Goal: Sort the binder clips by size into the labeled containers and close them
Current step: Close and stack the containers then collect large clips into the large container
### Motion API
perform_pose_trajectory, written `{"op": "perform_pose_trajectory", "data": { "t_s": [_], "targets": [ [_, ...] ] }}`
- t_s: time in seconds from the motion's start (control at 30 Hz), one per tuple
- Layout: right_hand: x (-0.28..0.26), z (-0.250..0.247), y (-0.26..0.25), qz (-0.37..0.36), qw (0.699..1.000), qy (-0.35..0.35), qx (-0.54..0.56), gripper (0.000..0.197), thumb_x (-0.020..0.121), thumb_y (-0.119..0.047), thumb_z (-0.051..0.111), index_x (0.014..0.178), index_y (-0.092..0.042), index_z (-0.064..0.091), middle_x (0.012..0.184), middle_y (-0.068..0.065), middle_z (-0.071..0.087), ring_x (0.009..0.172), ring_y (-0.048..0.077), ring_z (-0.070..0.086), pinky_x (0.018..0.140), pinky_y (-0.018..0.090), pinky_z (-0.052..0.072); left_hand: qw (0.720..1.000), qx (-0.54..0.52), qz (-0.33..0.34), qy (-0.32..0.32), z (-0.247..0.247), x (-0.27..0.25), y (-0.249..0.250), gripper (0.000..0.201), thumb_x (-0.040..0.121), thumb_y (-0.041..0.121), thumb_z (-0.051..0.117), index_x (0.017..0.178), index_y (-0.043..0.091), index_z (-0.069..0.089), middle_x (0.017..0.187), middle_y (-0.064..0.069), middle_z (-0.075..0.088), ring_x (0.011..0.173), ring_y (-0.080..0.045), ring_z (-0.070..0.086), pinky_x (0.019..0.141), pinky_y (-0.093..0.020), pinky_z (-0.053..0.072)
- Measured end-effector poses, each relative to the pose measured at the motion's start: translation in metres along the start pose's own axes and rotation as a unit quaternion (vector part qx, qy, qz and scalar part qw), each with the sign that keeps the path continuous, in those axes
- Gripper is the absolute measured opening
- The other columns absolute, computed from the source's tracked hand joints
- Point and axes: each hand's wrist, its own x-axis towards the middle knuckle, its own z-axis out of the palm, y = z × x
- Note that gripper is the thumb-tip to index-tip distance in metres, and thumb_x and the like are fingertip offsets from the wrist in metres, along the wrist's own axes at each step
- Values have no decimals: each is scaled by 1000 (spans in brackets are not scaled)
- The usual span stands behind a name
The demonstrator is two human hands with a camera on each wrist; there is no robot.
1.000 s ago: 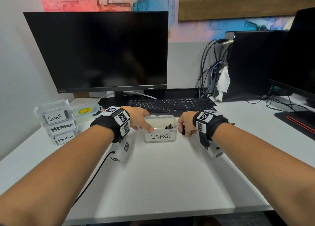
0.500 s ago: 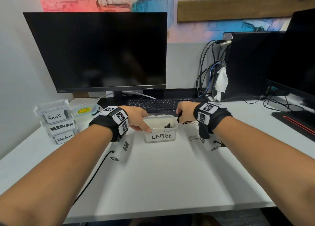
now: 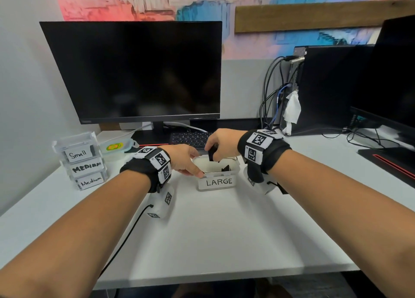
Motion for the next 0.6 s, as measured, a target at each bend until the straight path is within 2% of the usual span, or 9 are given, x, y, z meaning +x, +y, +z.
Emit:
{"op": "perform_pose_trajectory", "data": {
  "t_s": [0.13,0.33,0.4,0.5,0.6],
  "targets": [
    [2,5,-7,-1,998,-59,-19,41,83,-21,70,123,-23,62,117,-4,62,97,13,57,87,26,49,1000,10,10,1,1,-1,-3,82,74,15,81,143,11,39,148,-3,38,109,-20,63,94,-34,54],
    [2,10,-7,2,995,-85,-53,45,85,-22,69,129,-21,59,125,-3,60,110,17,57,94,28,47,1000,16,20,3,2,-4,-3,84,76,16,79,146,10,32,150,-3,35,108,-16,59,88,-24,53],
    [2,13,-5,7,993,-97,-67,44,87,-24,66,130,-22,59,129,-3,59,113,17,56,95,28,46,1000,20,19,4,3,-5,-2,84,77,15,79,146,10,33,149,-2,36,110,-17,58,89,-25,53],
    [0,15,-3,12,993,-96,-70,43,91,-25,60,133,-26,55,133,-5,56,116,17,55,100,30,45,1000,24,20,1,3,-4,-1,82,77,15,79,145,10,35,147,-1,38,110,-18,58,90,-25,53],
    [-3,13,2,16,996,-76,-37,40,94,-24,56,134,-26,54,129,-5,60,115,15,57,99,28,44,999,36,22,-4,3,-4,0,80,77,17,78,144,13,36,146,0,40,110,-19,60,90,-27,54]
  ]
}}
